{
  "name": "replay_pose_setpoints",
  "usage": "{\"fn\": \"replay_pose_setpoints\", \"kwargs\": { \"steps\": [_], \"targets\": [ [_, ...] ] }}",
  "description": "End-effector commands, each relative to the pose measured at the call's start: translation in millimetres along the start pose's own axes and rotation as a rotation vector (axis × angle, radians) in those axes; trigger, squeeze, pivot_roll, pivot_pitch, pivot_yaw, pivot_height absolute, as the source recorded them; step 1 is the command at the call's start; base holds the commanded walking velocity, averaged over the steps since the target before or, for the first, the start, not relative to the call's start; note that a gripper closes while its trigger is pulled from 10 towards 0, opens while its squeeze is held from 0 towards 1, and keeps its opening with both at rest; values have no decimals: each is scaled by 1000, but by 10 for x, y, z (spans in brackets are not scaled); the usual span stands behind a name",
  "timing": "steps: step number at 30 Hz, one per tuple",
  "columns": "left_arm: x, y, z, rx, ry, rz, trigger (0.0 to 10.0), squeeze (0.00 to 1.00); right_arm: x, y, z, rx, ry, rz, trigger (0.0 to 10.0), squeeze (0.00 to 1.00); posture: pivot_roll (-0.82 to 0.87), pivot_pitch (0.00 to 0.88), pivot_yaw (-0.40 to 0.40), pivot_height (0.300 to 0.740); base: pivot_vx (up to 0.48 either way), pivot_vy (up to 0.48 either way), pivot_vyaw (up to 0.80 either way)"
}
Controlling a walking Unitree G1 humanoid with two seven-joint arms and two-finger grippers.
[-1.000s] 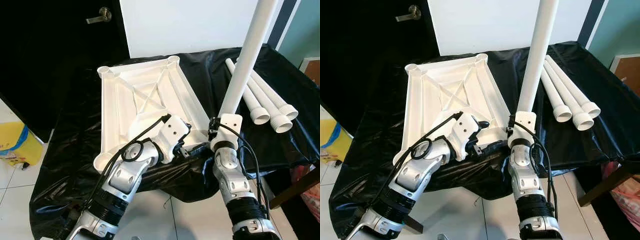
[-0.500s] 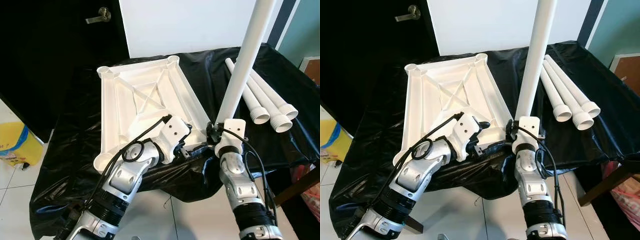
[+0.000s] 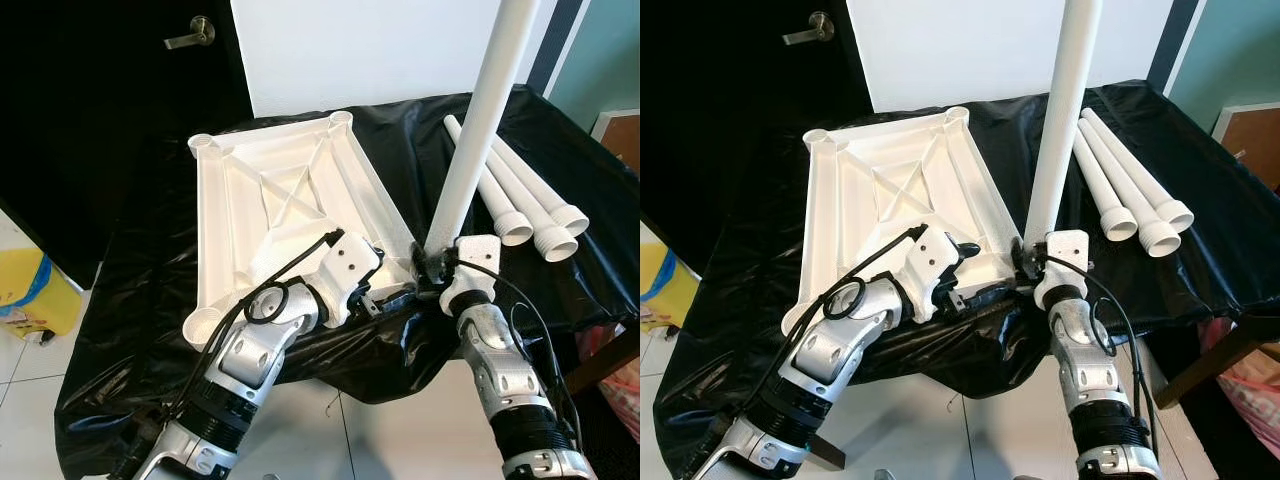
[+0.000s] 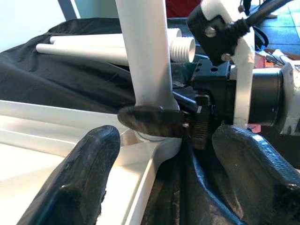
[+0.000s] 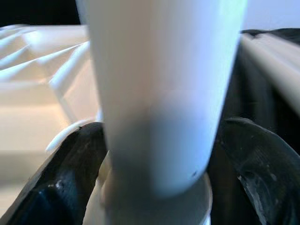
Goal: Building children table
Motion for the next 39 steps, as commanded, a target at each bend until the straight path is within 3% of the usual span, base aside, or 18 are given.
{"fn": "replay_pose_setpoints", "kwargs": {
  "steps": [1, 8, 18, 19, 20, 32, 33, 34, 39],
  "targets": [
    [0, -18, 7, -5, -22, 1, 10000, 0, -32, 0, -18, 7, 73, -7, 10000, 0, -186, 0, 58, 740, 0, 0, 0],
    [-7, -5, 5, -6, -30, -4, 10000, 0, -88, 15, -134, -13, 256, 64, 10000, 0, -186, 0, 71, 740, 0, 0, 0],
    [-6, 2, 5, -6, -30, -4, 10000, 0, -97, 49, -252, -23, 337, 129, 10000, 0, -181, 0, 70, 740, 0, 0, 0],
    [-6, 4, 4, -6, -29, -4, 10000, 0, -70, 40, -266, -31, 344, 136, 2353, 0, -179, 0, 66, 740, 0, 0, 0],
    [-6, 5, 5, -6, -27, -4, 10000, 0, -37, 28, -271, -38, 347, 141, 0, 0, -178, 0, 65, 740, 0, 0, 0],
    [3, 11, 4, -2, -23, 1, 10000, 0, 98, -95, -226, -91, 333, 156, 0, 0, -182, 0, 62, 740, 0, 0, 0],
    [5, 11, 4, -2, -24, 1, 10000, 0, 105, -110, -219, -94, 324, 150, 549, 0, -182, 0, 62, 740, 0, 0, 0],
    [5, 11, 5, -2, -24, 1, 10000, 0, 109, -127, -214, -96, 317, 141, 10000, 0, -181, 0, 61, 740, 0, 0, 0],
    [2, 8, 10, -3, -23, 1, 10000, 0, 103, -155, -203, -95, 299, 124, 10000, 0, -179, 0, 60, 740, 0, 0, 0]
  ]
}}
Point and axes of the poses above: a point about 5 cm out from each wrist's last joint towards the gripper, its own z axis pointing back from the gripper into the wrist, its own y axis along the axis of the wrist's last joint, x = y × z, the point moved 4 cm from there along -z, pointing out of the wrist towards the gripper, and after that the axes turned 1 degree about -z, right-handed, at the moved point
